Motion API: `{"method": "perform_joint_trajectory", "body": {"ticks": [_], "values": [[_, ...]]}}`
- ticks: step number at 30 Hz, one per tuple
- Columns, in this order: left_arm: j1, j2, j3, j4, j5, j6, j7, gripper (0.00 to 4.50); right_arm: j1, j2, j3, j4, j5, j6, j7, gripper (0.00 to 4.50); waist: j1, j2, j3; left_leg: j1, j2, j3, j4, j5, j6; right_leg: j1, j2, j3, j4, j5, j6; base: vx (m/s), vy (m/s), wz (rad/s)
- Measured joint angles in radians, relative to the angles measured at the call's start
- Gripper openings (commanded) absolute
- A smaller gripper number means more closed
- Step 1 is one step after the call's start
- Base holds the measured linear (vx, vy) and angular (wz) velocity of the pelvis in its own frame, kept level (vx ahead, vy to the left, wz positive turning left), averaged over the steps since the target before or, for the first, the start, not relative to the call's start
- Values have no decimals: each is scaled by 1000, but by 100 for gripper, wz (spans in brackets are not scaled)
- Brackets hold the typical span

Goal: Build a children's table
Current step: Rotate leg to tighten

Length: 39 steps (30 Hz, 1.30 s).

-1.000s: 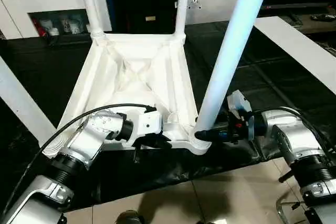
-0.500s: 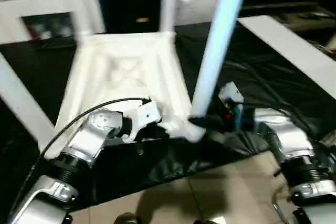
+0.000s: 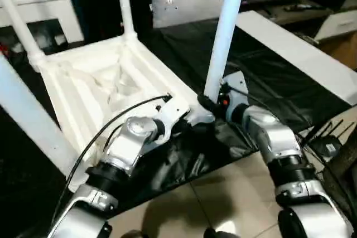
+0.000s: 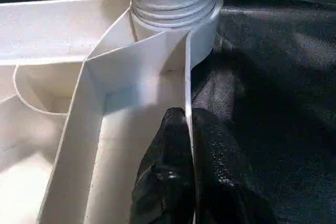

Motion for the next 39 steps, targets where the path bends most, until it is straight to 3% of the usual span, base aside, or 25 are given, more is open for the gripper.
{"method": "perform_joint_trajectory", "body": {"ticks": [3, 7, 11, 14, 17, 19, 23, 29, 39], "values": [[1, 11, -10, -9, 0, -7, -23, 0, 18, -29, 9, -3, 0, -49, 56, 351, 1, 1, 1, -2, 0, 0, 0, 0, 0, 0, 0, 0, -2, 0, 0, 0, 0, 0], [14, 69, -34, -19, -10, -91, -103, 0, 56, -114, 21, -10, 39, -129, 210, 382, 10, 1, 1, -3, 0, 2, -2, 0, 0, -3, 0, 3, 0, 0, 0, 0, 0, 0], [15, 108, -39, -18, -11, -153, -154, 0, 73, -148, 21, -41, 67, -133, 308, 421, 31, -2, 1, -5, -1, 10, -2, 0, 0, -18, 0, 20, 23, 1, -2, 0, 0, 0], [15, 147, -46, -13, -29, -210, -225, 0, 89, -223, 45, -62, 74, -170, 429, 446, 50, -4, 2, -7, -1, 20, 0, 0, 0, -30, 1, 34, 44, 6, -4, 0, 0, 0], [15, 189, -49, -9, -44, -262, -296, 0, 91, -267, 68, -73, 74, -203, 514, 446, 63, -7, 2, -8, 0, 24, 1, 0, 0, -36, 2, 38, 59, 8, -3, 0, 0, 0], [15, 215, -52, -9, -53, -297, -346, 0, 98, -294, 80, -75, 74, -233, 566, 446, 81, -7, 2, -11, 3, 25, -1, 0, -1, -41, 5, 37, 61, 7, -1, 0, 0, 0], [14, 249, -59, 4, -70, -359, -421, 0, 105, -323, 99, -74, 86, -251, 672, 446, 95, -6, 2, -15, 4, 25, 0, 0, -1, -43, 6, 35, 63, 7, -5, 0, 0, 0], [18, 294, -77, 3, -99, -396, -541, 0, 112, -340, 119, -75, 124, -236, 787, 400, 110, -7, 1, -16, 4, 26, 9, -4, -5, -40, 3, 37, 63, 7, -6, 0, 0, 0], [31, 304, -109, -11, -120, -436, -622, 0, 110, -353, 141, -59, 148, -238, 887, 307, 109, -12, 1, -15, 3, 29, 16, -4, -6, -38, 4, 50, 69, 5, -3, 0, 0, 0]]}}
